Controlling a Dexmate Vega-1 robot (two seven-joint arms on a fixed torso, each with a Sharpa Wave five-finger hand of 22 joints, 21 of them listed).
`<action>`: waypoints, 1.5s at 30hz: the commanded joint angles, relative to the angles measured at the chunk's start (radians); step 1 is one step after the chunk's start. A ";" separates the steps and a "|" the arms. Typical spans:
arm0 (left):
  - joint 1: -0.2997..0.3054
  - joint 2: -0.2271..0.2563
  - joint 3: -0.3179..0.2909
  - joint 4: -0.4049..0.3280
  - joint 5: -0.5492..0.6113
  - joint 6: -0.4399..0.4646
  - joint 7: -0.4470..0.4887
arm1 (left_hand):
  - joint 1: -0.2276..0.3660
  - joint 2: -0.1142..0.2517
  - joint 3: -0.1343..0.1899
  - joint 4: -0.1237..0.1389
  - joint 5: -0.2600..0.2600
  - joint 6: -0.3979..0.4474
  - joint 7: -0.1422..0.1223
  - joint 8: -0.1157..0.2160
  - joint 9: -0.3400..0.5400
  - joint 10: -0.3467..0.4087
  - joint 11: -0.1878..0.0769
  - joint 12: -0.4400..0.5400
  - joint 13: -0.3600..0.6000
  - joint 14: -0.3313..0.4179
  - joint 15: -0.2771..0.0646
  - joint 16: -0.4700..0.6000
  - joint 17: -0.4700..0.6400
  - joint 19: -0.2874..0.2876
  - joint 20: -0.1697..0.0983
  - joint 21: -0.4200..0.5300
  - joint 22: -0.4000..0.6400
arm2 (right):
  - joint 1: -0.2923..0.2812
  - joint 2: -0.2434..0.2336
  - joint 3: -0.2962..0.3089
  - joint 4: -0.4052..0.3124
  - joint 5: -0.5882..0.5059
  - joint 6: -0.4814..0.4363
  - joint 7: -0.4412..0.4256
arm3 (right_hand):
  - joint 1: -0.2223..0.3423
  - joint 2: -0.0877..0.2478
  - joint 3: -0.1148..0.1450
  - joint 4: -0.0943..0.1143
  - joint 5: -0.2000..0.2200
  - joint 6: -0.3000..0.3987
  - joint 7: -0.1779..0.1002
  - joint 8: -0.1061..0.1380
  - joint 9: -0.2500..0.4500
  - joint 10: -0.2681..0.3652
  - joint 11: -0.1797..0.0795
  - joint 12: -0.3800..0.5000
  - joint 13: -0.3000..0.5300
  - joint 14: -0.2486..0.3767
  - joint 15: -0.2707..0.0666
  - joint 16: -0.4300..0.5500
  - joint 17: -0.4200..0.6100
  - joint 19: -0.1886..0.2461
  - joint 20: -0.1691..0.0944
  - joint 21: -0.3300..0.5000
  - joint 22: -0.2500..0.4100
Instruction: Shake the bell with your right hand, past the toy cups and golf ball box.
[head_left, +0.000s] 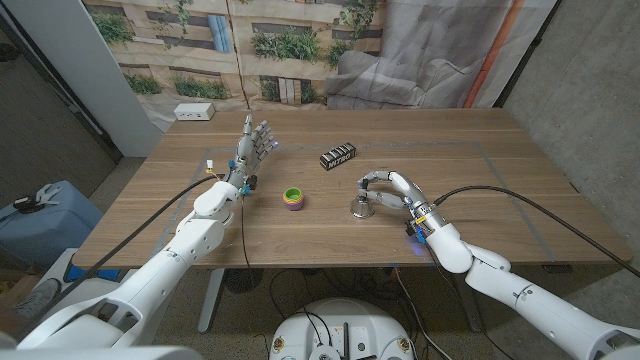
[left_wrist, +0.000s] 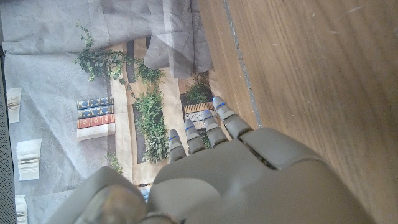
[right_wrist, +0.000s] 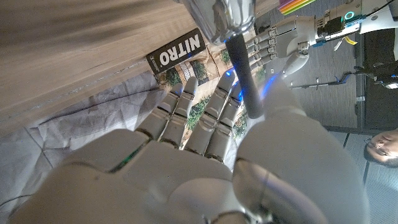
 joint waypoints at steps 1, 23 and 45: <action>0.000 0.000 0.000 0.000 0.000 0.000 0.000 | 0.000 0.008 0.001 0.007 0.007 0.002 -0.008 0.002 0.004 0.002 -0.005 0.006 0.005 0.009 -0.099 0.005 0.005 0.010 0.000 0.007 0.006 | 0.009 0.001 -0.004 0.009 -0.005 0.004 -0.007 | 0.018 0.015 -0.005 0.002 -0.002 0.020 -0.001 0.009 0.003 0.024 0.001 0.005 0.002 0.034 -0.167 0.019 0.008 0.019 -0.039 0.000 0.001; 0.000 0.000 0.000 0.000 0.000 0.000 0.000 | 0.000 0.008 0.001 0.007 0.007 0.001 -0.008 0.002 0.004 0.002 -0.005 0.006 0.005 0.009 -0.098 0.006 0.005 0.010 -0.001 0.007 0.006 | 0.011 -0.014 -0.001 0.017 0.006 0.029 0.008 | 0.026 0.019 -0.029 0.009 -0.004 0.054 0.013 0.014 0.005 0.081 0.005 0.013 0.007 0.085 -0.167 0.054 0.023 0.043 -0.035 0.003 0.002; 0.000 0.001 0.000 0.000 0.000 0.000 0.000 | 0.000 0.008 0.001 0.007 0.007 0.001 -0.008 0.002 0.004 0.000 -0.004 0.005 0.005 0.009 -0.098 0.006 0.005 0.009 0.000 0.007 0.006 | 0.018 0.004 -0.002 0.036 -0.013 0.037 -0.020 | 0.058 0.043 -0.031 0.001 0.002 0.135 0.012 0.039 0.005 0.155 0.005 0.043 0.035 0.143 -0.177 0.076 0.026 0.063 -0.053 0.004 0.003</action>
